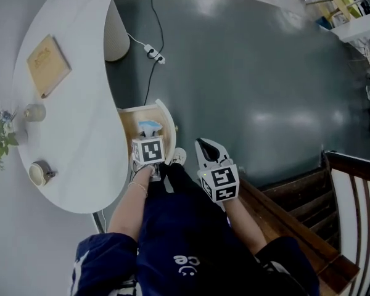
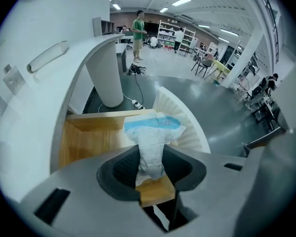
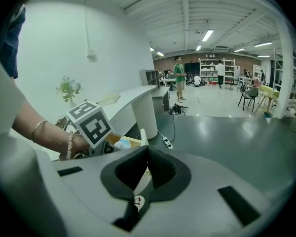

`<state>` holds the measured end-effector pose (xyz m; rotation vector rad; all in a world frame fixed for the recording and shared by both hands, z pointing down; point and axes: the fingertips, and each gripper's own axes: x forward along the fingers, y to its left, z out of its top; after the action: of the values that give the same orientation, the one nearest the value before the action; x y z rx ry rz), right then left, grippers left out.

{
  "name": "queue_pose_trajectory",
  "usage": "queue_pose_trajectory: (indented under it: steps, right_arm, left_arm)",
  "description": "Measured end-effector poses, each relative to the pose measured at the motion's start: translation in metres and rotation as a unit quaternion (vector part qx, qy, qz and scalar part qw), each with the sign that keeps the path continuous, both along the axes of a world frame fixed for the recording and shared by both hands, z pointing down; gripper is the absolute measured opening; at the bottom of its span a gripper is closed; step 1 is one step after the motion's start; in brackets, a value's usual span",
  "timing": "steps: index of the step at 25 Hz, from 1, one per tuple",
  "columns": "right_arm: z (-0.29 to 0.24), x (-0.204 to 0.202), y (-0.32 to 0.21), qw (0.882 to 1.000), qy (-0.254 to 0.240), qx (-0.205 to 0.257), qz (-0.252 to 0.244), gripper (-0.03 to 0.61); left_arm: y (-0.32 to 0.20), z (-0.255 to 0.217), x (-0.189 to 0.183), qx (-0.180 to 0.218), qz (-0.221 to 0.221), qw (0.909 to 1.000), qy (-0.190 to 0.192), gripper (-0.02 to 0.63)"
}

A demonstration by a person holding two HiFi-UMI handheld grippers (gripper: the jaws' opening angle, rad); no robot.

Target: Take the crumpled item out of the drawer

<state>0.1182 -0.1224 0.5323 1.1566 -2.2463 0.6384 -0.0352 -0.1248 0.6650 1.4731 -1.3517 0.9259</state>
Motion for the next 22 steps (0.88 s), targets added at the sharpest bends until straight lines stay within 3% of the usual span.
queue_pose_trajectory:
  steps: [4, 9, 22]
  right_arm:
    - [-0.003, 0.000, 0.005, 1.000, -0.001, 0.005, -0.004, 0.008]
    - [-0.009, 0.004, 0.005, 1.000, -0.008, 0.009, 0.007, 0.008]
    - [-0.034, 0.000, 0.007, 0.999, -0.016, 0.048, 0.011, 0.008]
  left_arm:
    - [0.003, -0.017, 0.006, 0.015, -0.003, 0.9998, 0.013, 0.138]
    - [0.001, -0.043, 0.006, 0.063, 0.011, 0.9979, 0.012, 0.138]
    - [-0.003, -0.110, 0.009, 0.154, 0.036, 0.9872, 0.022, 0.138]
